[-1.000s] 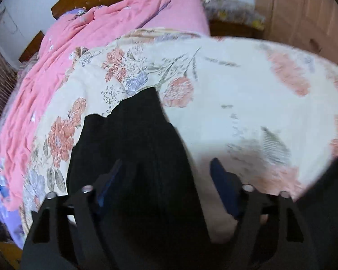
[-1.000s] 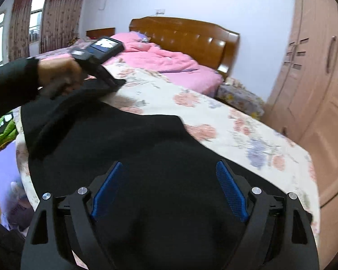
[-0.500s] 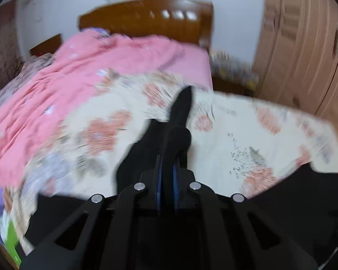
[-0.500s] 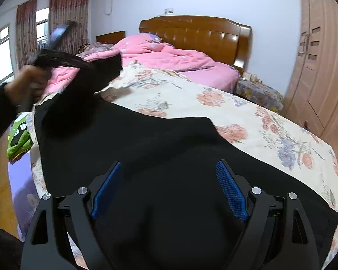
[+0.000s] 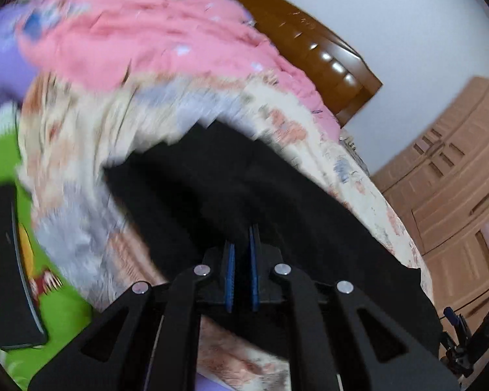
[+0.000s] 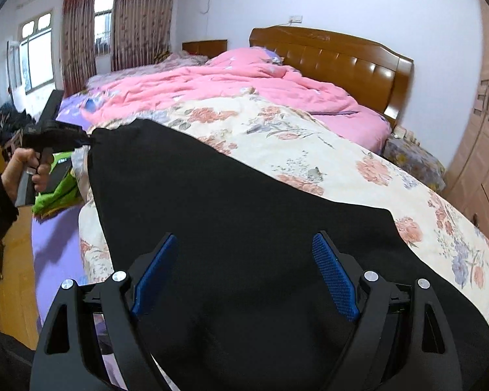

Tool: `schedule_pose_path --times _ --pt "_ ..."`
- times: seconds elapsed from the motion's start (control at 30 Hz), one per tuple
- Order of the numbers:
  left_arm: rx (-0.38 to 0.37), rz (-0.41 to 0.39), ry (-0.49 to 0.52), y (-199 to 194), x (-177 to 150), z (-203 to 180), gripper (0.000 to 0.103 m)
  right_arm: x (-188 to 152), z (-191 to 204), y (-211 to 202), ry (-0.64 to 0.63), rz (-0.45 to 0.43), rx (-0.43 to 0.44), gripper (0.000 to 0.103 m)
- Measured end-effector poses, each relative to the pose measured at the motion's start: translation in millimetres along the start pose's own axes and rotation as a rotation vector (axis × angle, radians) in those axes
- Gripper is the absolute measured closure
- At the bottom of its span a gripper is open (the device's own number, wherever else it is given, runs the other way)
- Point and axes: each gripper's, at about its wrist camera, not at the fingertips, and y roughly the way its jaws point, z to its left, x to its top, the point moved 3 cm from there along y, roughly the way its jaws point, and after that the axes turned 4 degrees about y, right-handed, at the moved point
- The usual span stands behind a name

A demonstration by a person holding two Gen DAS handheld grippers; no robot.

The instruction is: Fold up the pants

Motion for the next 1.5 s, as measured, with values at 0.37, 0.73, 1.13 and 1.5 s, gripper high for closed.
schedule_pose_path --times 0.37,0.73,1.13,1.5 --pt "-0.143 -0.073 -0.103 -1.4 4.1 10.7 0.048 -5.2 43.1 30.3 -0.017 0.075 0.197 0.022" --pt "-0.027 -0.089 -0.049 -9.6 11.5 3.2 0.091 36.1 168.3 103.8 -0.278 0.179 0.419 0.047" --pt "-0.052 -0.119 -0.047 -27.3 27.3 -13.8 0.091 33.6 199.8 119.9 -0.486 0.098 0.18 0.092" --pt "-0.002 -0.074 -0.104 -7.7 -7.5 29.9 0.089 16.4 206.8 133.0 -0.496 0.151 0.223 0.089"
